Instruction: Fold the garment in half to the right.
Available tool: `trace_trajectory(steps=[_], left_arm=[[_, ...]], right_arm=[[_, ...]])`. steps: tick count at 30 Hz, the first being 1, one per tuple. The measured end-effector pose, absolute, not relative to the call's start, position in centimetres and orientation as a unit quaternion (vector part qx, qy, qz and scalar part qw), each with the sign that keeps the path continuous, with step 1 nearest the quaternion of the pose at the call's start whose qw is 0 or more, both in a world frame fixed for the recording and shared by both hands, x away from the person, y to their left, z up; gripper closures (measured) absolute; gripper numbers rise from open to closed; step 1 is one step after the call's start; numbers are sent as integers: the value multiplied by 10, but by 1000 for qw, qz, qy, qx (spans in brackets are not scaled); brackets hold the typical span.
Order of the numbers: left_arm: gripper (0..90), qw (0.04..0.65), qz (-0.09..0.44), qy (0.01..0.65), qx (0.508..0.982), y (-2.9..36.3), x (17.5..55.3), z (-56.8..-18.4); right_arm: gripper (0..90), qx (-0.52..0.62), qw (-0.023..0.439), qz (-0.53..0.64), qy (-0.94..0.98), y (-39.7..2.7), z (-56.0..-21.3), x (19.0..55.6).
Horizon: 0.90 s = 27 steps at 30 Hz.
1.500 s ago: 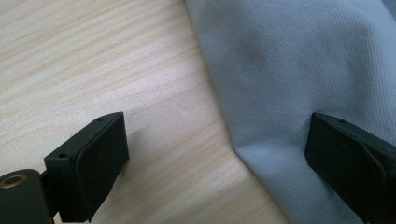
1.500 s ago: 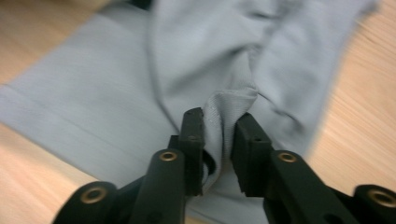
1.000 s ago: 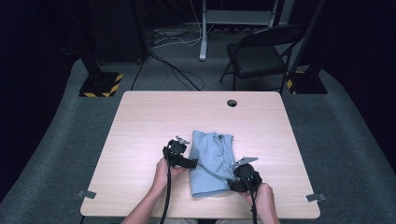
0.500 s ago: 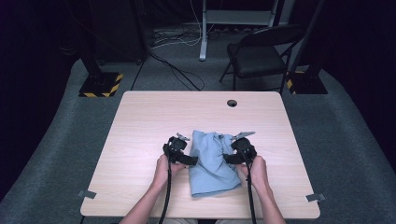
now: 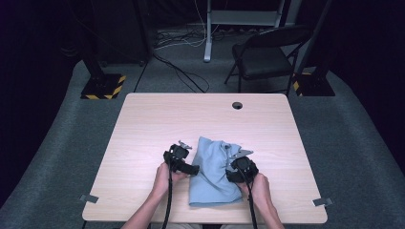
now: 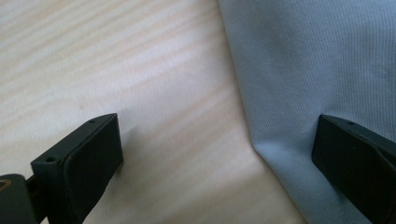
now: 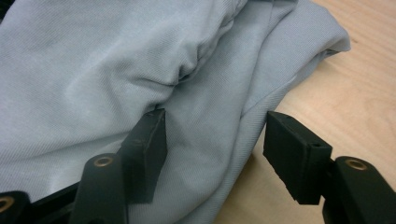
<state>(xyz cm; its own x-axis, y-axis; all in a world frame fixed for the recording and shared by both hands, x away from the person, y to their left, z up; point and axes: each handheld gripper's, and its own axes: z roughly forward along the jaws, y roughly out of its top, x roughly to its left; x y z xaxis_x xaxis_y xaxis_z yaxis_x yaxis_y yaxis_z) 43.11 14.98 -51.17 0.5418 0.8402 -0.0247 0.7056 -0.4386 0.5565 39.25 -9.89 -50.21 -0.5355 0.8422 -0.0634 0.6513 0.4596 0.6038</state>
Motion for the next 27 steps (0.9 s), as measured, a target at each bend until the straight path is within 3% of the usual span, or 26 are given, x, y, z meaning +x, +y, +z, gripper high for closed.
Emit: trace_trajectory(steps=[4,11,16,22,27], left_arm=[[41,280,116,469,829,159,431,-502],[39,305,138,493,803,159,450,-484],[26,293,162,485,808,138,471,-484],[27,236,187,488,819,128,488,-506],[39,229,198,480,823,126,487,-507]], right_arm=[[350,459,146,299,824,-107,-494,397],[416,462,160,320,811,-100,-474,412],[526,480,146,306,809,-84,-478,440],[742,488,150,300,806,-81,-493,447],[817,499,171,320,787,-95,-487,442]])
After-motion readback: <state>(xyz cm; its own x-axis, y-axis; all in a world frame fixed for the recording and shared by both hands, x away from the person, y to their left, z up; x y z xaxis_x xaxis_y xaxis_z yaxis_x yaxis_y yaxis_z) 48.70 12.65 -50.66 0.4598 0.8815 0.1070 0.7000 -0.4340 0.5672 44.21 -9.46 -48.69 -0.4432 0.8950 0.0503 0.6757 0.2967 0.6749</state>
